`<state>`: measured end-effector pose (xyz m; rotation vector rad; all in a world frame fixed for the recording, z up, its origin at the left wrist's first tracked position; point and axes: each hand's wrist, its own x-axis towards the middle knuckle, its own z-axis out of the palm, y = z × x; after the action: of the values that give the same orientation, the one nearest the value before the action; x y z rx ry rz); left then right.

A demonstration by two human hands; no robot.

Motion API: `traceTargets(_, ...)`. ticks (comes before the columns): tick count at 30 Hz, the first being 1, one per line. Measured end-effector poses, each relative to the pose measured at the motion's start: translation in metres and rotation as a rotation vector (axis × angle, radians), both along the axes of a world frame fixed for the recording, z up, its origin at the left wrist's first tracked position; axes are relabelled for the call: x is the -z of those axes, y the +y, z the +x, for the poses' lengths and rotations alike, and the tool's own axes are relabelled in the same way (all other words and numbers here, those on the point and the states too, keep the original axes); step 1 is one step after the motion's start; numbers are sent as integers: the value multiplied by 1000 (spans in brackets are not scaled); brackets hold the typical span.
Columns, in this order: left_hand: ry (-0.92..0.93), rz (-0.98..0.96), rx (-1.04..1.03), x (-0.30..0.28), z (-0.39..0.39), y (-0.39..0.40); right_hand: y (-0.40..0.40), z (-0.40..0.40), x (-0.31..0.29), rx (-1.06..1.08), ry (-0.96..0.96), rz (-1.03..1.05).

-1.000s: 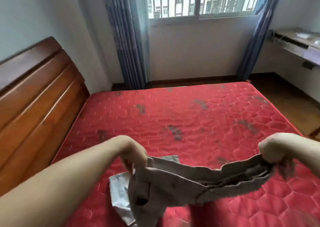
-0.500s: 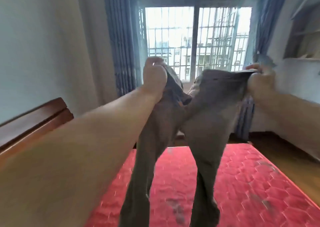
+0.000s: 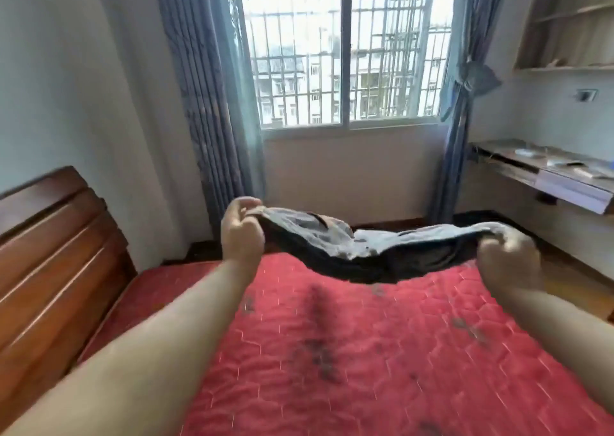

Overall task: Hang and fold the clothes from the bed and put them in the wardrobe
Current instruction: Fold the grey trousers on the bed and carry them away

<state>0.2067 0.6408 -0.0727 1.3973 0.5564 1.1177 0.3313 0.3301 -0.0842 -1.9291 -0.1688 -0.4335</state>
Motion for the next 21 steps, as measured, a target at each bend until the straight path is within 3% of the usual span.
traceTargets(4, 430, -35, -54, 212, -26, -31, -39, -32, 191, -17, 345, -196)
traceTargets(7, 816, 24, 65, 351, -73, -70, -74, -67, 328, -76, 597, -400)
traceTargets(10, 1100, 91, 222, 453, -133, -102, -110, -110, 428, -141, 807, -635)
traceTargets(13, 1368, 238, 412, 524, -194, -122, -148, -155, 497, -253, 935, -877)
traceTargets(16, 1691, 633, 659, 559, -246, -146, -180, -195, 534, -404, 934, -1111)
traceTargets(21, 1708, 880, 481, 574, -282, -180, -205, -237, 553, -425, 870, -1151)
